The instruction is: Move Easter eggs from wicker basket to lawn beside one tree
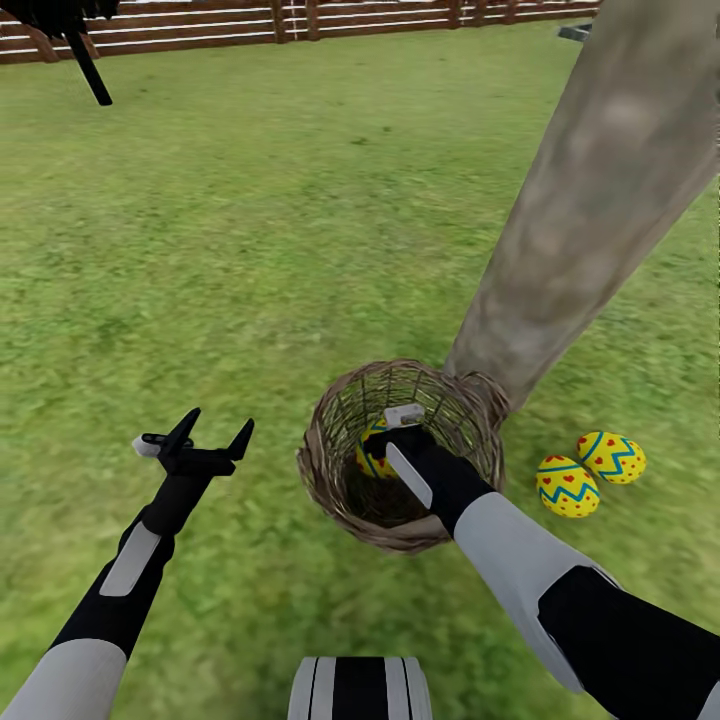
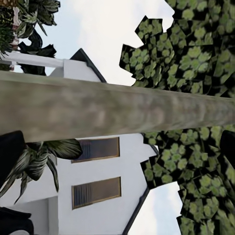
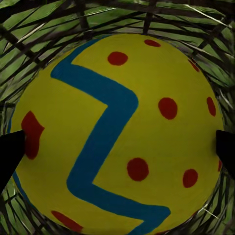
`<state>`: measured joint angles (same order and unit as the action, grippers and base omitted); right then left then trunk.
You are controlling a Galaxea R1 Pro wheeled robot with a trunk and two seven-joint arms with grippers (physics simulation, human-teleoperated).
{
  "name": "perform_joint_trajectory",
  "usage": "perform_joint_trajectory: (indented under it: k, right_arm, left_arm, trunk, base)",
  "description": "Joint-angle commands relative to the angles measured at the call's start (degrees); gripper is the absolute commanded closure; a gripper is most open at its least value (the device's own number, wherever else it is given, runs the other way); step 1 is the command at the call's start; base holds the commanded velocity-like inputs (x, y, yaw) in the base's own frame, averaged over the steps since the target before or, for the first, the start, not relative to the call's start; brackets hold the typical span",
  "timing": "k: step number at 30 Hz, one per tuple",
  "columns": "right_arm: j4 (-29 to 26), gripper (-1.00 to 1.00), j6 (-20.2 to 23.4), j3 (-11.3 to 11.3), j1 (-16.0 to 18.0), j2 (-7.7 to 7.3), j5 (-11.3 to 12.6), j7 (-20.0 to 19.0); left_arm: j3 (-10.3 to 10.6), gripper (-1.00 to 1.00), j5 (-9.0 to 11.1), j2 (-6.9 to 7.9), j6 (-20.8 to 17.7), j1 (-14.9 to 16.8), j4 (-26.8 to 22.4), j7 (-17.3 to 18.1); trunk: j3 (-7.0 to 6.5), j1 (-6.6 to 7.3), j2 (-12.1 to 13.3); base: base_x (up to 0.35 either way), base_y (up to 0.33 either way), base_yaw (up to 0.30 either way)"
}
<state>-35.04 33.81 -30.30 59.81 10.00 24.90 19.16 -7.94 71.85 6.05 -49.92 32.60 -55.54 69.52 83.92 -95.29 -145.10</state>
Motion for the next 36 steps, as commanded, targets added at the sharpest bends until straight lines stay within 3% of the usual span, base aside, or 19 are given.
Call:
perform_joint_trajectory:
  k: [1,6,9,11,26,29,36]
  right_arm:
    - [-0.02,1.00,0.15,-0.20,0.04,0.00,0.59,0.53]
    - [0.09,1.00,0.29,-0.13,0.04,0.00,0.65,0.53]
    - [0.35,1.00,0.30,-0.13,0.04,0.00,0.68,0.53]
    - [0.61,1.00,0.24,-0.12,0.04,0.00,0.68,0.48]
    - [0.69,1.00,0.21,-0.04,0.04,0.00,0.68,0.44]
    - [0.68,1.00,0.25,-0.03,0.04,0.00,0.68,0.44]
    - [0.18,1.00,1.12,-0.03,0.04,0.00,0.55,0.44]
  left_arm:
    - [0.03,-1.00,0.20,0.02,-0.43,0.01,-0.01,0.00]
    - [0.16,-1.00,-0.04,0.38,-0.52,0.01,-0.07,-0.16]
    - [2.37,-1.00,-0.05,0.66,-0.56,0.05,-0.25,-0.26]
    - [2.76,-1.00,-0.05,0.77,-0.61,0.09,-0.40,-0.34]
    - [2.93,-1.00,-0.05,0.81,-0.61,0.10,-1.02,-0.59]
    - [3.01,-1.00,0.25,0.72,-0.61,0.10,-1.14,-4.14]
    - [3.03,-1.00,0.32,0.72,-0.61,0.10,-1.24,-4.57]
  trunk:
    - [-0.19,0.03,0.00]
    - [-1.30,0.16,0.07]
    - [-1.96,0.24,0.11]
    - [-2.41,0.29,0.14]
    - [-5.73,0.68,0.34]
    - [-6.39,0.75,0.38]
    - [-7.95,0.93,0.47]
  base:
    - [0.000,0.000,0.000]
    - [0.000,0.000,0.000]
    - [0.000,0.000,0.000]
    - [-0.070,0.000,0.000]
    - [-0.103,0.000,0.000]
    - [0.000,0.000,0.000]
    - [0.000,0.000,0.000]
